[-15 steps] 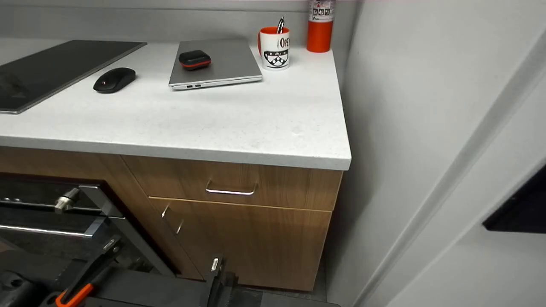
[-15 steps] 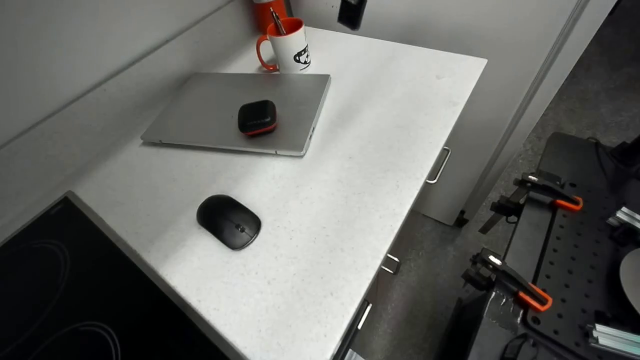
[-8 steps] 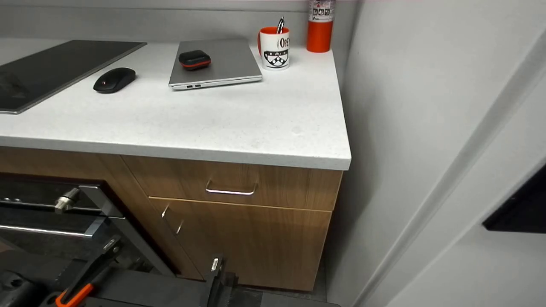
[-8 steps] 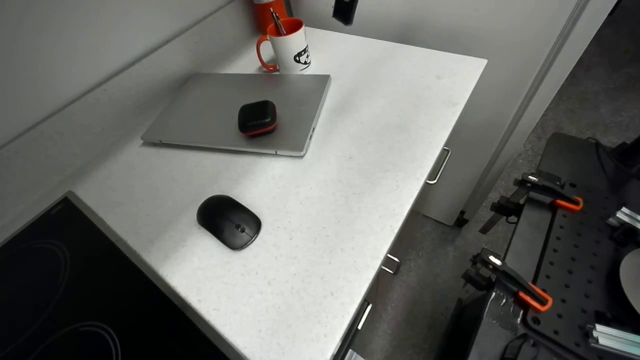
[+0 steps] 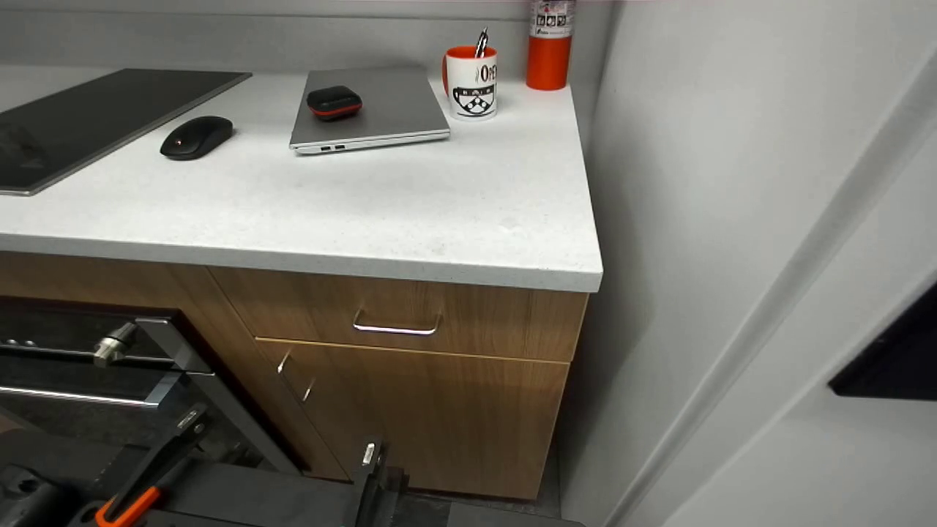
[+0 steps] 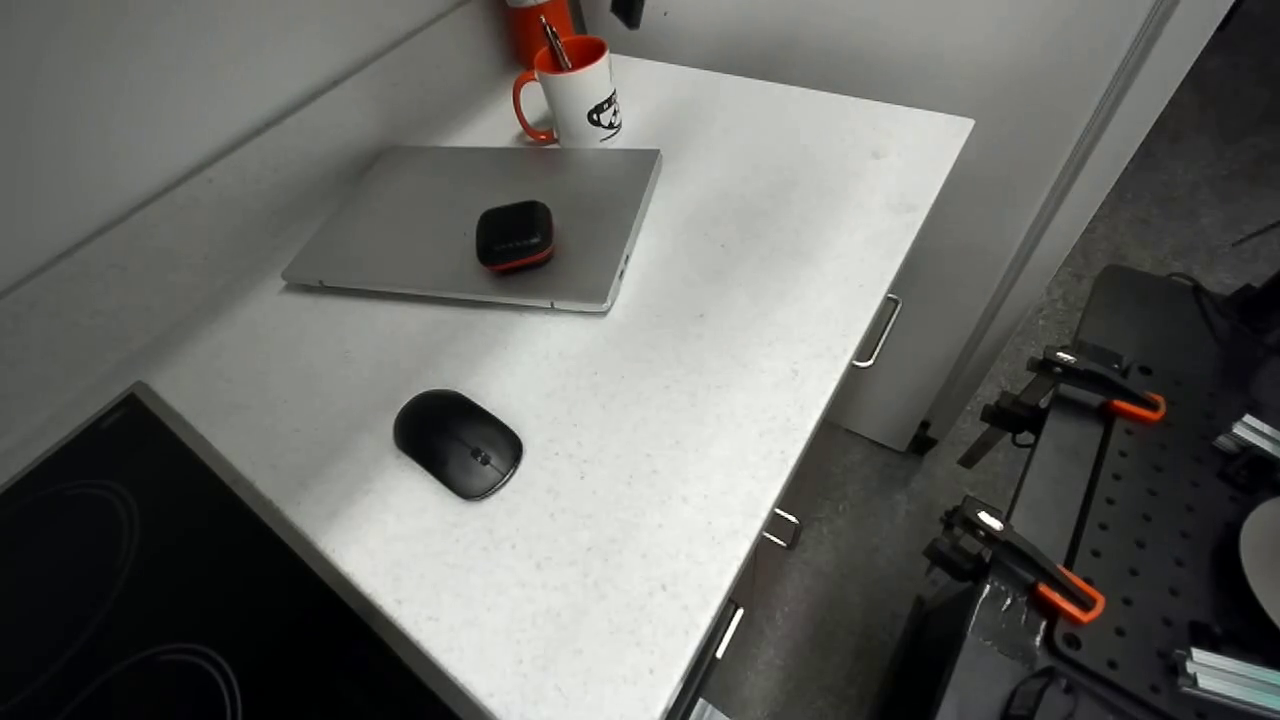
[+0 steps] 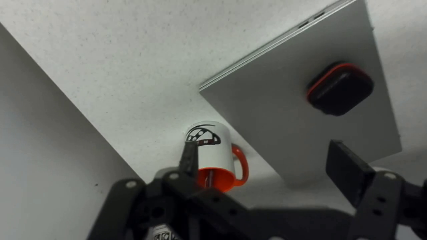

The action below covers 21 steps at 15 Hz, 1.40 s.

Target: Remove the black pen from the white mug

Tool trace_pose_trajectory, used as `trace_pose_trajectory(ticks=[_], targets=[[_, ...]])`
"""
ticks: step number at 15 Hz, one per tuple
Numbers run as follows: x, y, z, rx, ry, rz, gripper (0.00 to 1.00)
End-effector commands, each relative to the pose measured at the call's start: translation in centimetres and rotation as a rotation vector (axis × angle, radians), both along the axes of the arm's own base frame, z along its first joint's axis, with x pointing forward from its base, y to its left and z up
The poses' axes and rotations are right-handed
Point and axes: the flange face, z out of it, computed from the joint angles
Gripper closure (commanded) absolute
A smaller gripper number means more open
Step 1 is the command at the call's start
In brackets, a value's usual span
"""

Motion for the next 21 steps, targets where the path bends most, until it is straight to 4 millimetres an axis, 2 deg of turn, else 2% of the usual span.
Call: trace_pose_trajectory(ticks=[1,3,5,6,8,10,21], targets=[[7.3,-3.5,-2.6,-0.022,-0.052,-0.092,0.00],[10.4,-5.0,-3.5,-0.030,-0.065,-0.137,0.00],[12.6,-5.3,-3.8,-0.006,-0.054,-0.160,0.00],[9.6,-5.2,-3.8,-0.020,-0.041,-0.130,0.00],[11.5,-5.6,-4.3,-0.018,-0.047,-0.136,0.00],[12.1,-5.5,-4.4,-0.017,-0.050,-0.135,0.00],[12.2,-5.5,-4.3,-0.017,-0.053,-0.135,0.00]])
